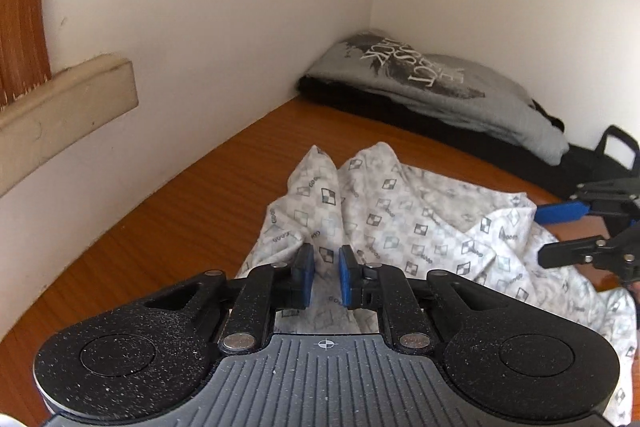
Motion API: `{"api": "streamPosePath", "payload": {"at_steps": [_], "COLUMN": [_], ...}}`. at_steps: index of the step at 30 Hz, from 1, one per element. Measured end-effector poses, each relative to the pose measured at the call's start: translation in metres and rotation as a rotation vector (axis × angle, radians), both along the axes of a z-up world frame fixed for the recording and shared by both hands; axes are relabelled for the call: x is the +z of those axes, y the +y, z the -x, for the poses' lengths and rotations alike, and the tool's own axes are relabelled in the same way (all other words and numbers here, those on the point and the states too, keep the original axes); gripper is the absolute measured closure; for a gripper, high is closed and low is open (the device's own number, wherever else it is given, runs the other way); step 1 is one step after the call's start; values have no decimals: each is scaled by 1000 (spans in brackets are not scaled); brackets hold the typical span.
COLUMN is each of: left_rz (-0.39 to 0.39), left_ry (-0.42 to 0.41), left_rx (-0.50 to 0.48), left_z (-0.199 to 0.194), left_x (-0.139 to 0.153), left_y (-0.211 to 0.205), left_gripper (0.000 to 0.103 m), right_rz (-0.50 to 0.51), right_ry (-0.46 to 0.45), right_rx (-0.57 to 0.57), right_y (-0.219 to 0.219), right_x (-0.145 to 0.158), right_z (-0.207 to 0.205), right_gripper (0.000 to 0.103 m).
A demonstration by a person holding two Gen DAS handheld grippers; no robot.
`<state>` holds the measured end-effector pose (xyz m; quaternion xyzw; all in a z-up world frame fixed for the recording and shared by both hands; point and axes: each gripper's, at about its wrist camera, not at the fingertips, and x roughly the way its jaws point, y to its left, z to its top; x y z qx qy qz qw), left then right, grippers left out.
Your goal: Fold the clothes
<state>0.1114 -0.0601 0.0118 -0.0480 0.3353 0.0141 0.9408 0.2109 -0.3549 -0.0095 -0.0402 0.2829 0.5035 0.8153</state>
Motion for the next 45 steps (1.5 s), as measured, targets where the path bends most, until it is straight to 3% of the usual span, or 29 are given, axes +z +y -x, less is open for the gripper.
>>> {"api": "streamPosePath", "payload": {"at_steps": [2,4,5,6,9,10,12,16,22,25,27,28,29,35,40,45], "left_rz": [8,17,14,0,-43,-48,-55,-88,-115,-110,-111,-107,-107,-53,-42,18], "left_ry": [-7,-22,-31,-36,-6,8,36,59,94,116,109,108,104,-25,-152,-274], "left_rx": [3,8,13,21,22,21,13,-45,-80,-114,-130,-135,-137,-104,-49,37], "left_z": [-4,-9,-13,-19,-46,-56,-75,-103,-130,-135,-134,-133,-131,-91,-25,54], "left_x": [6,14,19,23,26,24,20,13,8,4,3,3,4,36,71,97], "left_y": [1,1,2,4,14,17,19,5,-8,-11,-12,-13,-15,-13,-8,4], "left_gripper": [88,88,84,73,61,58,33,30,43,64,77,84,92,94,94,94], "right_rz": [-2,-17,-23,-27,-33,-31,-28,-35,-14,-5,4,7,8,-37,-94,-131], "right_ry": [2,22,29,32,46,43,36,44,46,44,46,48,51,29,-40,-111], "right_rx": [-8,-8,-9,-8,-10,-14,-24,-33,-23,-2,32,44,49,76,138,220], "right_y": [1,0,-1,-1,-2,-2,-2,-1,7,12,16,17,18,13,8,12], "right_x": [-1,-2,-3,-3,-3,-3,-3,-3,-1,-1,-1,-1,-1,18,55,86], "right_z": [-3,-6,-6,-7,-9,-10,-11,-16,-24,-26,-25,-25,-25,-14,19,66], "right_gripper": [74,78,80,80,80,75,68,53,44,45,71,91,91,92,92,93]}}
